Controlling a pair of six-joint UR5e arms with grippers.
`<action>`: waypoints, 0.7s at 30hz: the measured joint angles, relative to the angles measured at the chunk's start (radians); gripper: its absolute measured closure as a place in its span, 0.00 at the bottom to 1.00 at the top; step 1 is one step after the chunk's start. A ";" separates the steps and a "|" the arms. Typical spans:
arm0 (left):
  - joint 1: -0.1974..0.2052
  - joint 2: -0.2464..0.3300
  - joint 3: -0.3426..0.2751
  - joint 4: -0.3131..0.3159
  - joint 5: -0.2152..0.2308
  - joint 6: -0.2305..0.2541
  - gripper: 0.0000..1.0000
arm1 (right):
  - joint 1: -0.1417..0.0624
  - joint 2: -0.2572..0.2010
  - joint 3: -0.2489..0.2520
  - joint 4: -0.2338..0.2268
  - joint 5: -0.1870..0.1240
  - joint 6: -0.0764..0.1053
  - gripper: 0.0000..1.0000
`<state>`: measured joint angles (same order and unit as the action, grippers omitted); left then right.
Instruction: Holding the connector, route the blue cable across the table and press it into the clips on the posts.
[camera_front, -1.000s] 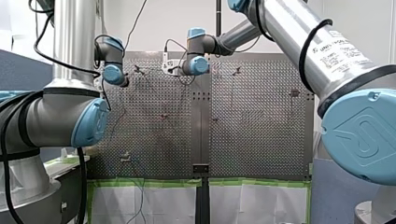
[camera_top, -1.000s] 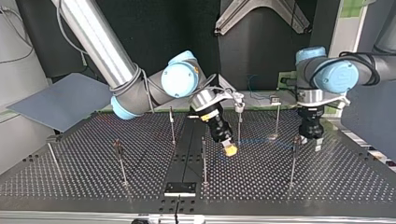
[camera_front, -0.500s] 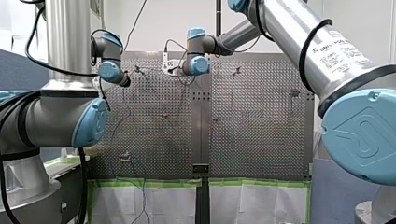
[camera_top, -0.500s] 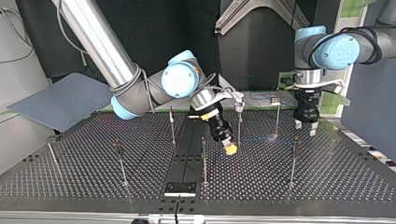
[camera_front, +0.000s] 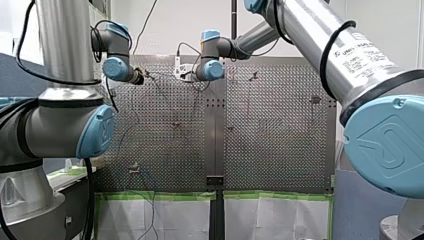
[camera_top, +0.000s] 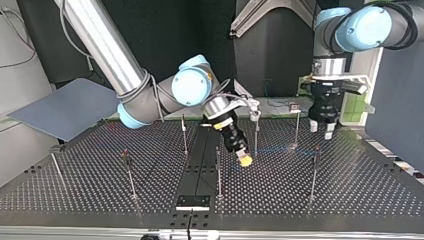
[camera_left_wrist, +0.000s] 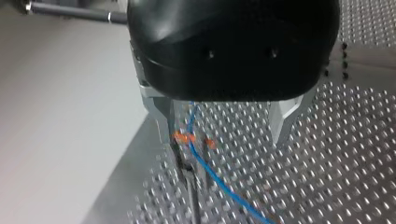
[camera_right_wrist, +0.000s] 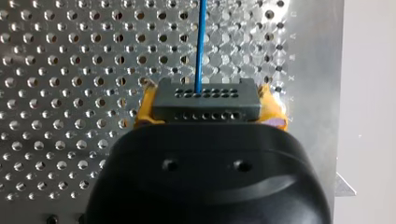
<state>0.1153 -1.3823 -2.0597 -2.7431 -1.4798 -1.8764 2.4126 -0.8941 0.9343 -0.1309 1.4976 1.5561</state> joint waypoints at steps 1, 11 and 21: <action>-0.004 0.012 0.001 -0.005 0.010 0.011 0.00 | -0.001 0.000 0.000 0.000 0.000 0.000 1.00; -0.043 0.049 0.032 -0.053 0.048 0.109 0.00 | -0.009 0.000 -0.002 -0.001 0.000 -0.003 1.00; -0.082 -0.012 0.087 -0.065 0.079 0.174 0.00 | -0.011 0.000 -0.003 -0.005 -0.002 -0.003 1.00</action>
<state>0.0334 -1.3940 -1.9729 -2.8082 -1.4005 -1.7027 2.4019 -0.8937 0.9317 -0.1361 1.4959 1.5529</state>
